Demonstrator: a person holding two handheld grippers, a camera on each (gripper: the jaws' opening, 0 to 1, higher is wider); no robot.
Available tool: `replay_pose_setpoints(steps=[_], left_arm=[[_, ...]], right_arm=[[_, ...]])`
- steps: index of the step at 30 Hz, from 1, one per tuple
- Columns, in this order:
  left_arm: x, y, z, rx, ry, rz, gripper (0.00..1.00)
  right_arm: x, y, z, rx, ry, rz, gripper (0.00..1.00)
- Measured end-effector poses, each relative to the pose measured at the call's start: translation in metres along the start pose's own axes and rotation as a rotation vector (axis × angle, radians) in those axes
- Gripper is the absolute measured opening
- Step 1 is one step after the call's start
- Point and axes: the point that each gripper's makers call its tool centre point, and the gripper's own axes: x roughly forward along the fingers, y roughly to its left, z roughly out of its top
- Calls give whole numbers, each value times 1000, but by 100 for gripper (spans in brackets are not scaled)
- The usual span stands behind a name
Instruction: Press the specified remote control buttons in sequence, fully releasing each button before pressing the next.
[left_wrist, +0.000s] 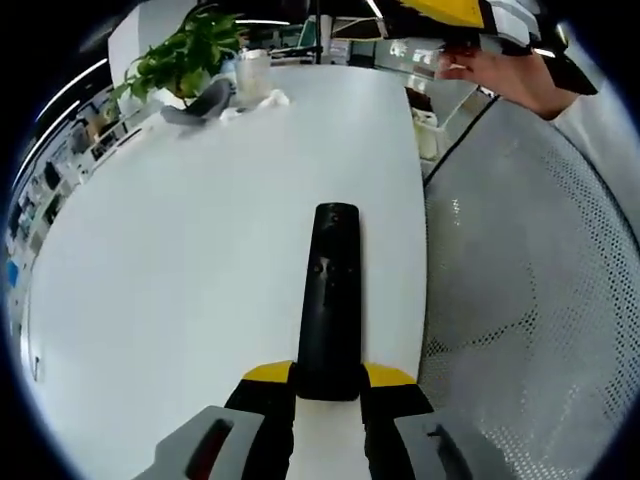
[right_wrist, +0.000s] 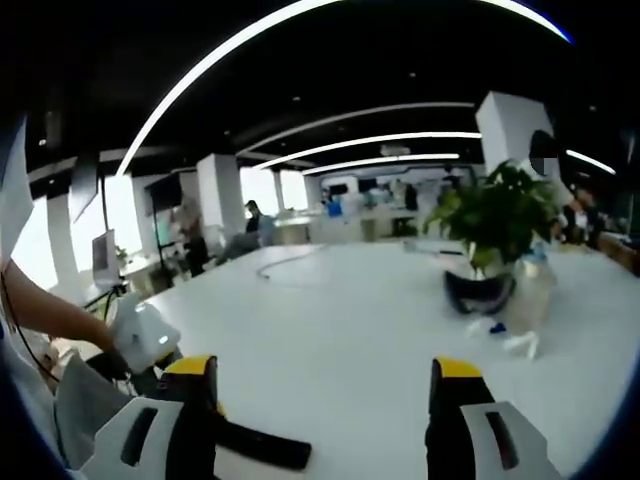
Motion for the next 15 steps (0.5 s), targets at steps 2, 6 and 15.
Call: replay_pose_setpoints(steps=[2,6,15], left_arm=[[0,4,1,1,9,-5,24],[0,11,1,11,17,-6,24],[0,32,2,36,40,-2,24]], right_arm=[[0,0,0,-10,1,-1,86],[0,0,0,-8,-3,-4,86],[0,0,-2,-7,9,-4,85]])
